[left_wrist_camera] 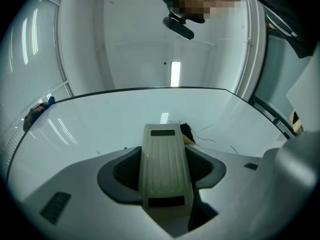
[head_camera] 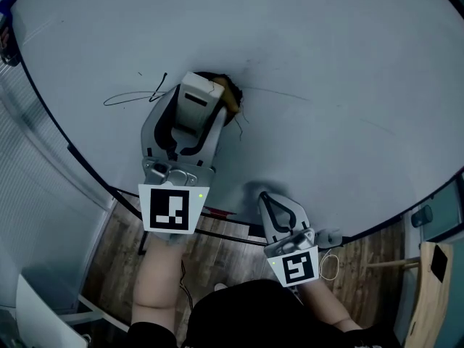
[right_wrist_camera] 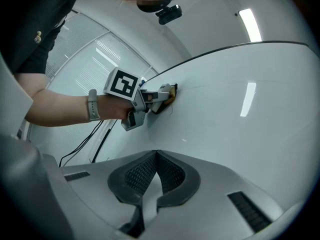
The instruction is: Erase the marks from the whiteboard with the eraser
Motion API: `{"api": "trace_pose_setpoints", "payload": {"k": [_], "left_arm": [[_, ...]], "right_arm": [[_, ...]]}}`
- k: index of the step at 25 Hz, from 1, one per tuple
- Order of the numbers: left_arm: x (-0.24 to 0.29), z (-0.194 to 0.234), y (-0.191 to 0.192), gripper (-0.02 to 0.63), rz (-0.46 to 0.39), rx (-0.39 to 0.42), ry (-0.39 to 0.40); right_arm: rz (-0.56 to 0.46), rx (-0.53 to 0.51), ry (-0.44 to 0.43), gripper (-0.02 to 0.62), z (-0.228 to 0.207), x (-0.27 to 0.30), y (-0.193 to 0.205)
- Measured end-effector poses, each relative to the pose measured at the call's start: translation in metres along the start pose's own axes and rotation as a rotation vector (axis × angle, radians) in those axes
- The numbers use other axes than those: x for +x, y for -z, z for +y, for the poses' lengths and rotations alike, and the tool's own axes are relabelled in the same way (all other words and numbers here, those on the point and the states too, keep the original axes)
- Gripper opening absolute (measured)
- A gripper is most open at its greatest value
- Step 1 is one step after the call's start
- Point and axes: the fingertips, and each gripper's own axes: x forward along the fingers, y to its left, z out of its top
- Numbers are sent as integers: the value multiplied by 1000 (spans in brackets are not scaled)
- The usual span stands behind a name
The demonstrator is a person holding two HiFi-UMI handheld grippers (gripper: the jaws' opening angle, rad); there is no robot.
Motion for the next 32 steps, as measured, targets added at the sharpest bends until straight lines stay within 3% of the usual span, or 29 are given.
{"api": "trace_pose_setpoints", "payload": {"k": [8, 12, 20, 27, 32], "left_arm": [[-22, 73, 18, 265, -6, 9, -62], [-40, 119, 35, 265, 7, -54, -140], [-78, 196, 69, 265, 49, -102, -312], [-102, 233, 92, 264, 78, -145, -409], [-105, 239, 95, 264, 93, -173, -415]], "right_arm": [[3, -5, -70, 28, 25, 27, -8], [8, -14, -100, 28, 39, 38, -7], [27, -33, -148, 28, 55, 50, -2], [34, -44, -168, 28, 58, 54, 0], [28, -34, -172, 28, 61, 53, 0]]}}
